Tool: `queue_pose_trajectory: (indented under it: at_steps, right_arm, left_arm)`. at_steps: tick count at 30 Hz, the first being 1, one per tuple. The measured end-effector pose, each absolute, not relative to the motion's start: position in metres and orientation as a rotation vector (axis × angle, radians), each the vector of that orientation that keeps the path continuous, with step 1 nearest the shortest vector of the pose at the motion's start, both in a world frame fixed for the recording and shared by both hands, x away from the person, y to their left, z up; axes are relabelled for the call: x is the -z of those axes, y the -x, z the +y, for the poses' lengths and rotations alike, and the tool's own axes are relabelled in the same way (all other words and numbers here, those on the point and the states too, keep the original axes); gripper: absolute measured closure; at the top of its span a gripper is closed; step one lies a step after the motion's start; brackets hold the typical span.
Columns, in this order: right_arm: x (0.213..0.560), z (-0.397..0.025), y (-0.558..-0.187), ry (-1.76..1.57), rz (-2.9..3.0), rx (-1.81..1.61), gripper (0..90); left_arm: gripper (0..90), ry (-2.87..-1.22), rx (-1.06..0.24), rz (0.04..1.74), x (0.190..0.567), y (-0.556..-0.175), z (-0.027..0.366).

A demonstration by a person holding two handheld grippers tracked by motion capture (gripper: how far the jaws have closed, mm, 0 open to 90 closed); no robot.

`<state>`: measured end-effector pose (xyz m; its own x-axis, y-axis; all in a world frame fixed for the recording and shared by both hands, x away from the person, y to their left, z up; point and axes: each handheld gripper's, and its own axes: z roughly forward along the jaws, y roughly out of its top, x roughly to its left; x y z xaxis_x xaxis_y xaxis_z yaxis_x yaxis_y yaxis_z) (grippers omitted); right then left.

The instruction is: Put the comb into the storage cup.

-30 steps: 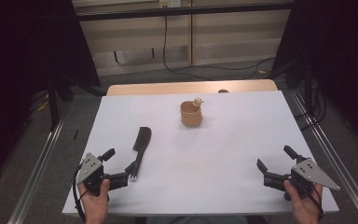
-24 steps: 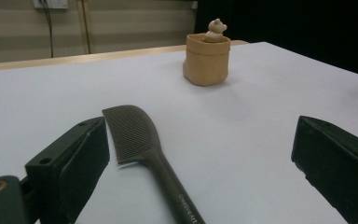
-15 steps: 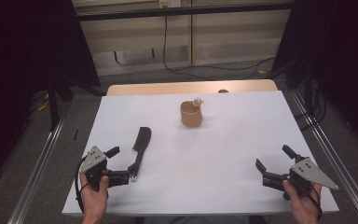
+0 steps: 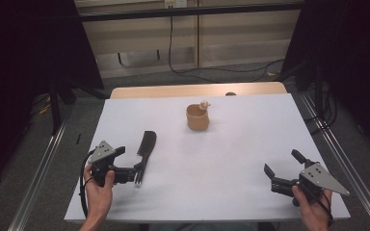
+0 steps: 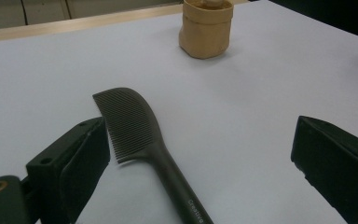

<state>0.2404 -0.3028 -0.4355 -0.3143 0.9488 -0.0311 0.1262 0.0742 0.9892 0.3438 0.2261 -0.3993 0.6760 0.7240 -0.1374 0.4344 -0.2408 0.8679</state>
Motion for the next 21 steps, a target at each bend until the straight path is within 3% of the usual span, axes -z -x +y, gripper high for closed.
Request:
queue_pose_trajectory:
  at_steps: [21]
  right_arm:
    - [0.436,-0.302,-0.241,-1.104,1.577,-1.335,0.0]
  left_arm:
    - [4.2,-2.017,-0.243,1.0,0.392,-0.379,0.215]
